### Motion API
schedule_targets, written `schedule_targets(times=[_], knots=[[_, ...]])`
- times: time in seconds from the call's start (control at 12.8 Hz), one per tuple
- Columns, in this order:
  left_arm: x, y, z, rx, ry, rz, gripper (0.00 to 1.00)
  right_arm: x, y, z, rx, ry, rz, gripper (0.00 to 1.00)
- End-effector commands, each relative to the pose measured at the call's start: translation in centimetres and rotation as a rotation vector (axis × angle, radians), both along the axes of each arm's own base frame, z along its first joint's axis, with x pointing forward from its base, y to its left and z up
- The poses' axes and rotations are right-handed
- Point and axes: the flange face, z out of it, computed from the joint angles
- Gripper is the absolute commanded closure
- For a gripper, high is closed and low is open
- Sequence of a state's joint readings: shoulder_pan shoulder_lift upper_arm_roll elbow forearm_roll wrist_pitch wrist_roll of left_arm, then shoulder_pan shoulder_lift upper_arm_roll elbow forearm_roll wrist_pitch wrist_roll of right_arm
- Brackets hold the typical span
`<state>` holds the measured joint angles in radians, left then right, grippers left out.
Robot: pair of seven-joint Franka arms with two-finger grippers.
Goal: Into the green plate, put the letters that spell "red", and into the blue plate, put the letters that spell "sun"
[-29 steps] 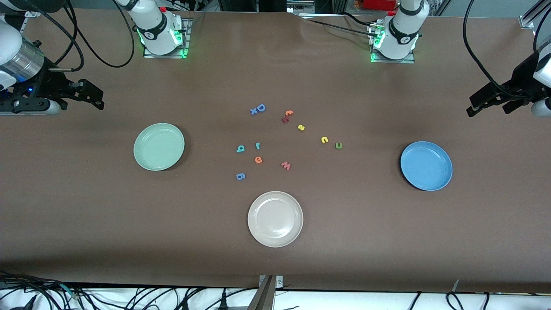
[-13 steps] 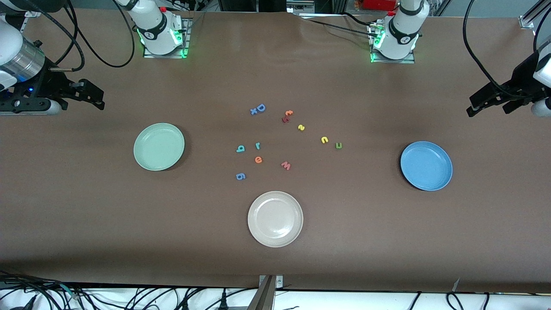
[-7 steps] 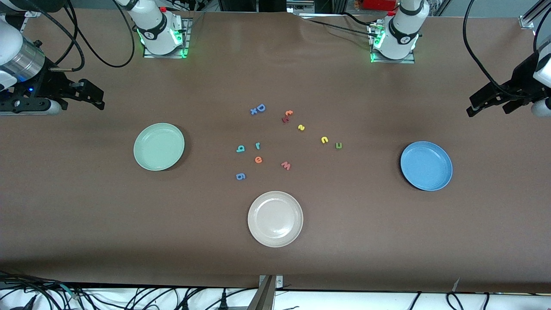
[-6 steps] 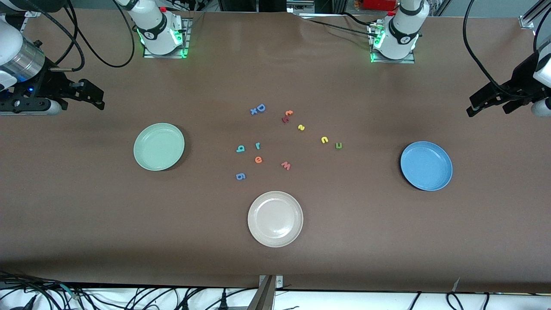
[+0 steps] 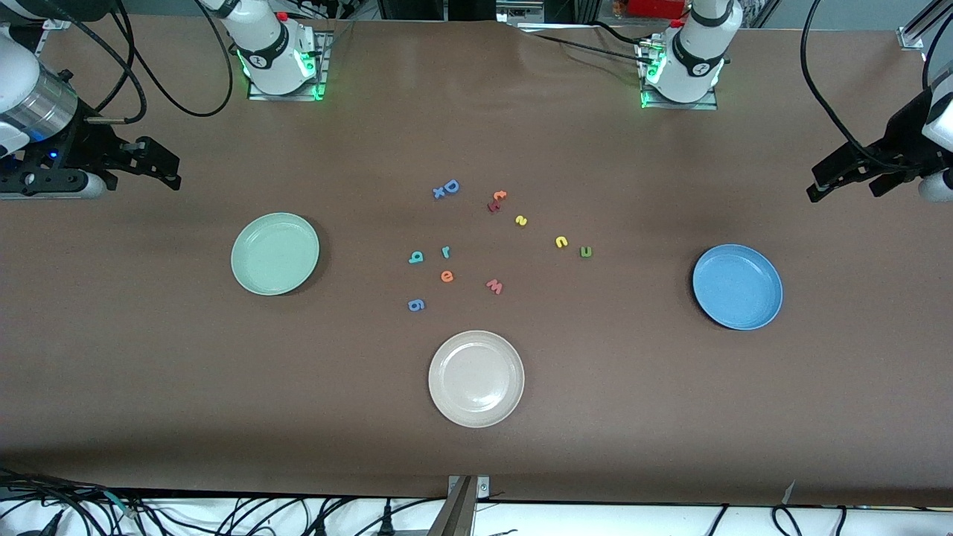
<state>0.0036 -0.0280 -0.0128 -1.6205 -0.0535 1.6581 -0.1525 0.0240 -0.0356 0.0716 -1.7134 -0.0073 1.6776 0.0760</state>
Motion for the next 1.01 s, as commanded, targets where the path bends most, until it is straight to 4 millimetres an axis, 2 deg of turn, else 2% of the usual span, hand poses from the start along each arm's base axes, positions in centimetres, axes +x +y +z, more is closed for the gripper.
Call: schedule_targets(times=[0.0, 0.16, 0.94], knots=[[0.23, -0.12, 0.49, -0.013, -0.011, 0.007, 0.0, 0.11, 0.22, 0.55, -0.009, 0.004, 0.009, 0.0], [0.23, -0.11, 0.49, -0.012, -0.011, 0.007, 0.0, 0.05, 0.88, 0.55, -0.011, 0.003, 0.018, 0.0], [0.23, -0.21, 0.49, -0.013, -0.011, 0.006, 0.0, 0.0, 0.74, 0.43, -0.009, 0.01, 0.008, 0.0]])
